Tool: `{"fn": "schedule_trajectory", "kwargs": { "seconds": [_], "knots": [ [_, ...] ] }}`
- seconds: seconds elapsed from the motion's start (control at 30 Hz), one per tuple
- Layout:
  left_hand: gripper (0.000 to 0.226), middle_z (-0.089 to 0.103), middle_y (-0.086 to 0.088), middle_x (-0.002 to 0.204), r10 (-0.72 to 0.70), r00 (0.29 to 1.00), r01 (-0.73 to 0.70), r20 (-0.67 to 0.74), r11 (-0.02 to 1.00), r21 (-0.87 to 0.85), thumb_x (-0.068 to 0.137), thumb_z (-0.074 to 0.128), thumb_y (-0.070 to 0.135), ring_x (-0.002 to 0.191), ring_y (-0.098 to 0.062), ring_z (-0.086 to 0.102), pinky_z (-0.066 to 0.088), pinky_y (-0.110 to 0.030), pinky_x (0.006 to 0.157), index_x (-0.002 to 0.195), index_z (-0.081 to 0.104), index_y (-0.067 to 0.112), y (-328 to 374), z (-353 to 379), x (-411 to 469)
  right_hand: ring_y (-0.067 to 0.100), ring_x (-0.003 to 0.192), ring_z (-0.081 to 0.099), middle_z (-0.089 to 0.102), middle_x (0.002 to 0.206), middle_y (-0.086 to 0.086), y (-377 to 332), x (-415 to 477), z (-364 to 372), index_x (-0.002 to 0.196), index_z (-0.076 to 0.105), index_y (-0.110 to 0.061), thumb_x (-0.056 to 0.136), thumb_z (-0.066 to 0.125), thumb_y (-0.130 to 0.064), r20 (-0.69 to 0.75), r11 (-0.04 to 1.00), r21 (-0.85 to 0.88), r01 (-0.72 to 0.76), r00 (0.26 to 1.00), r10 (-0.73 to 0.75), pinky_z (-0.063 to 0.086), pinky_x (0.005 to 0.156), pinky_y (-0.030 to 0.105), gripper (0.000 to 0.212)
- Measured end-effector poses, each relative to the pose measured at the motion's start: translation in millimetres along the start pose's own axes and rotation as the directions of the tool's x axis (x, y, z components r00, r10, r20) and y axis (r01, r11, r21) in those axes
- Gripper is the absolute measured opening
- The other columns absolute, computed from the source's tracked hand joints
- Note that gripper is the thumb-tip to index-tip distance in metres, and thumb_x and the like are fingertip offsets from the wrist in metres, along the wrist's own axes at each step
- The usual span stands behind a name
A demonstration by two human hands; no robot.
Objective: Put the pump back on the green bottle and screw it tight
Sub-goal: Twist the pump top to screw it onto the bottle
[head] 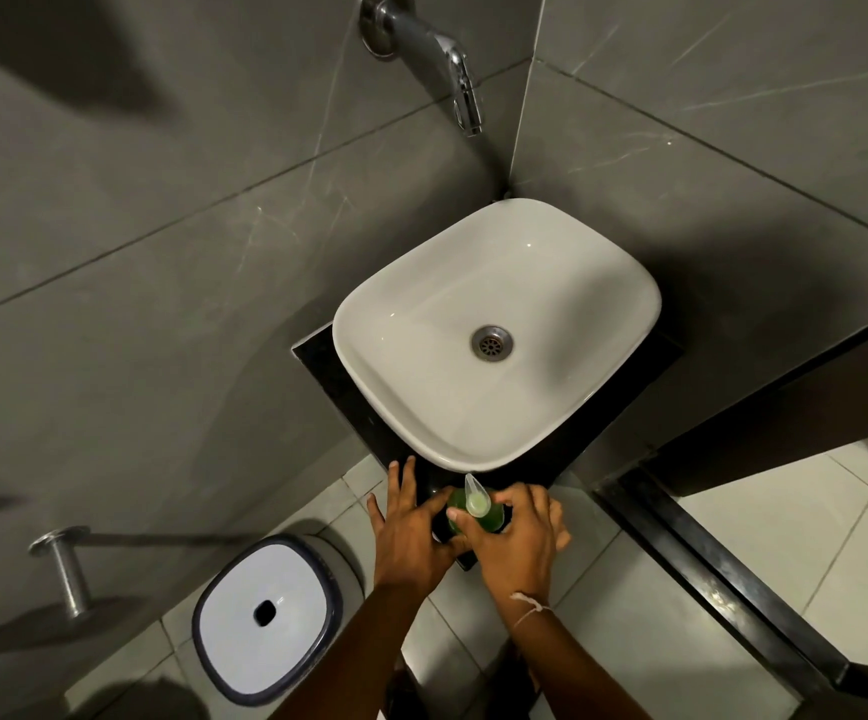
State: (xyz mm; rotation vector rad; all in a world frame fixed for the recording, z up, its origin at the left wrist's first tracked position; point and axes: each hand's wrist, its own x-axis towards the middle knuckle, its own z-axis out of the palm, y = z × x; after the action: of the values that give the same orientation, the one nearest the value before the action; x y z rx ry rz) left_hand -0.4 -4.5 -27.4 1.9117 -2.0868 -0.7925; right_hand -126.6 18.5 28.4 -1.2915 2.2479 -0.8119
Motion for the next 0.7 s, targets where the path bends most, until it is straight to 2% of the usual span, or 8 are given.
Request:
{"fn": "schedule_trajectory", "kwargs": {
  "seconds": [0.07, 0.17, 0.23, 0.33, 0.4, 0.53, 0.6, 0.7],
  "knots": [
    [0.065, 0.000, 0.000, 0.163, 0.003, 1.000, -0.003, -0.002, 1.000, -0.001, 0.071, 0.068, 0.059, 0.145, -0.017, -0.022, -0.004, -0.061, 0.116, 0.131, 0.051, 0.041, -0.3, 0.2, 0.8, 0.020, 0.111, 0.044, 0.057, 0.108, -0.006, 2.9, -1.3, -1.4, 0.093, 0.064, -0.030, 0.056, 0.082, -0.056, 0.001, 0.999, 0.004, 0.038, 0.999, -0.038, 0.033, 0.086, 0.041, 0.049],
    [0.069, -0.002, 0.001, 0.163, 0.008, 1.000, -0.008, -0.002, 1.000, -0.007, 0.068, 0.067, 0.065, 0.145, -0.016, -0.023, -0.003, -0.062, 0.116, 0.131, 0.049, 0.043, -1.0, 0.5, 1.2, 0.013, 0.119, 0.036, 0.046, 0.113, -0.020, 11.8, -6.4, -5.8, 0.111, 0.064, -0.045, 0.067, 0.079, -0.045, -0.003, 0.986, 0.055, 0.155, 0.988, -0.155, 0.026, 0.095, 0.040, 0.046],
    [0.072, -0.003, 0.001, 0.163, 0.008, 1.000, -0.008, -0.001, 1.000, -0.007, 0.066, 0.068, 0.066, 0.145, -0.016, -0.023, -0.003, -0.062, 0.116, 0.131, 0.048, 0.043, -1.5, 2.2, 1.1, 0.018, 0.122, 0.039, 0.049, 0.112, -0.022, 11.1, -5.8, -6.3, 0.099, 0.069, -0.042, 0.064, 0.083, -0.038, -0.025, 0.989, 0.069, 0.133, 0.991, -0.131, 0.027, 0.097, 0.043, 0.037],
    [0.068, 0.000, -0.001, 0.163, 0.012, 1.000, -0.012, -0.019, 1.000, -0.015, 0.067, 0.071, 0.061, 0.145, -0.016, -0.023, -0.002, -0.062, 0.116, 0.129, 0.051, 0.041, -2.8, 2.6, 0.8, 0.025, 0.122, 0.042, 0.059, 0.109, -0.007, 2.3, -1.7, -3.0, 0.080, 0.064, -0.028, 0.056, 0.086, -0.042, -0.038, 0.998, 0.049, 0.036, 0.999, -0.034, 0.030, 0.095, 0.046, 0.036],
    [0.065, 0.001, -0.001, 0.163, 0.017, 1.000, -0.017, -0.024, 1.000, -0.009, 0.068, 0.072, 0.058, 0.145, -0.017, -0.023, -0.003, -0.061, 0.116, 0.128, 0.053, 0.041, -3.3, 3.1, 1.1, 0.027, 0.121, 0.043, 0.059, 0.110, -0.003, 0.7, -0.8, -2.1, 0.080, 0.060, -0.025, 0.056, 0.085, -0.046, -0.034, 0.999, 0.031, 0.024, 0.999, -0.023, 0.032, 0.095, 0.048, 0.041],
    [0.067, -0.001, 0.000, 0.163, 0.015, 1.000, -0.015, -0.015, 1.000, 0.000, 0.067, 0.070, 0.062, 0.144, -0.015, -0.025, -0.003, -0.062, 0.116, 0.129, 0.050, 0.042, -2.6, 2.3, 1.3, 0.023, 0.128, 0.035, 0.054, 0.122, -0.008, 9.5, -2.8, -3.4, 0.103, 0.067, -0.036, 0.062, 0.082, -0.043, 0.017, 0.994, 0.032, 0.108, 0.994, -0.109, 0.025, 0.101, 0.047, 0.044],
    [0.071, -0.003, 0.001, 0.162, 0.020, 1.000, -0.020, -0.003, 1.000, 0.005, 0.066, 0.068, 0.067, 0.144, -0.016, -0.025, -0.004, -0.061, 0.116, 0.130, 0.048, 0.044, -2.2, 2.1, 1.3, 0.025, 0.128, 0.037, 0.056, 0.120, -0.009, 12.4, -3.5, -3.4, 0.097, 0.071, -0.037, 0.061, 0.083, -0.036, 0.001, 0.991, 0.037, 0.128, 0.992, -0.128, 0.023, 0.099, 0.046, 0.038],
    [0.068, -0.002, 0.000, 0.162, 0.019, 1.000, -0.019, -0.010, 1.000, 0.001, 0.067, 0.068, 0.065, 0.144, -0.016, -0.024, -0.004, -0.061, 0.116, 0.129, 0.051, 0.042, -1.8, 1.0, 1.4, 0.027, 0.122, 0.041, 0.060, 0.113, -0.003, 5.8, -2.4, -0.4, 0.083, 0.068, -0.025, 0.055, 0.087, -0.041, -0.026, 0.999, 0.019, 0.039, 0.999, -0.038, 0.029, 0.095, 0.046, 0.038]
  ]
}}
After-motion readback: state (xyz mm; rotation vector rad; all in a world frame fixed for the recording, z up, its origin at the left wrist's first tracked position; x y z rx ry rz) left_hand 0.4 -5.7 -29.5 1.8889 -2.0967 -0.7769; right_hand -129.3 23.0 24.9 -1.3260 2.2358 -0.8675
